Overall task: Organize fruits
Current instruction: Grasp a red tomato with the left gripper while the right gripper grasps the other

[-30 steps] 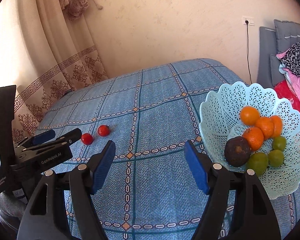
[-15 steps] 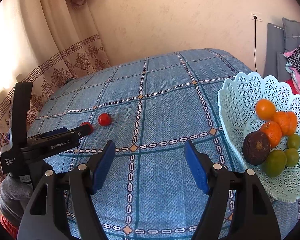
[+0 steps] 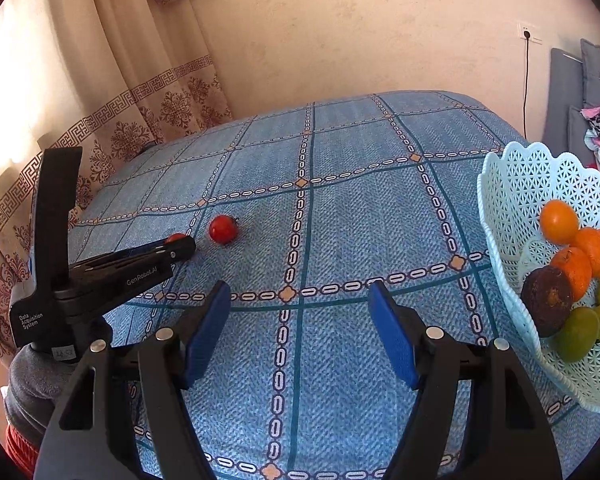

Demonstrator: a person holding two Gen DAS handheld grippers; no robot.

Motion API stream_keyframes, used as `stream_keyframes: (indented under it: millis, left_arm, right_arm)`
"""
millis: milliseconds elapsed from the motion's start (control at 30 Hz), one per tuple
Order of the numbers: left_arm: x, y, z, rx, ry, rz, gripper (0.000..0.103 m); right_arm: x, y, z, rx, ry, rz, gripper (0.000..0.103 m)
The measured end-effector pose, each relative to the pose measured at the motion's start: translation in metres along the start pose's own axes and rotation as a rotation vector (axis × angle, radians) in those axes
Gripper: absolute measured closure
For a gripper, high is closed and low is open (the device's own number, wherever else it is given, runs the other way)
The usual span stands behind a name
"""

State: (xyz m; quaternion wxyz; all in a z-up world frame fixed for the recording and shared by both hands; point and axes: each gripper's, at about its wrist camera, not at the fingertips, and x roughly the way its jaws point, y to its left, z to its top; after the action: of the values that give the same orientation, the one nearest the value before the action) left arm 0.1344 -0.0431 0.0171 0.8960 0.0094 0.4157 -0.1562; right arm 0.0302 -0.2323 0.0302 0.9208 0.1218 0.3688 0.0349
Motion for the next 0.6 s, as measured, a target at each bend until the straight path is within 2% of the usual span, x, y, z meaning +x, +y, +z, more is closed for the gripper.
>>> stream_keyframes:
  millis: [167, 500, 567, 600]
  left_arm:
    - [-0.013, 0.005, 0.0, -0.007, -0.036, 0.035, 0.077]
    - [-0.026, 0.03, -0.003, -0.048, -0.042, 0.028, 0.077]
    - [-0.027, 0.034, -0.003, -0.056, -0.041, 0.029, 0.078]
    - [-0.028, 0.035, -0.003, -0.058, -0.04, 0.029, 0.077]
  right_arm:
    - [0.017, 0.007, 0.006, -0.007, 0.034, 0.027, 0.03]
    - [0.066, 0.036, 0.027, -0.1, 0.099, 0.05, 0.031]
    - [0.078, 0.043, 0.03, -0.122, 0.12, 0.061, 0.033]
    - [0.083, 0.046, 0.032, -0.127, 0.131, 0.067, 0.039]
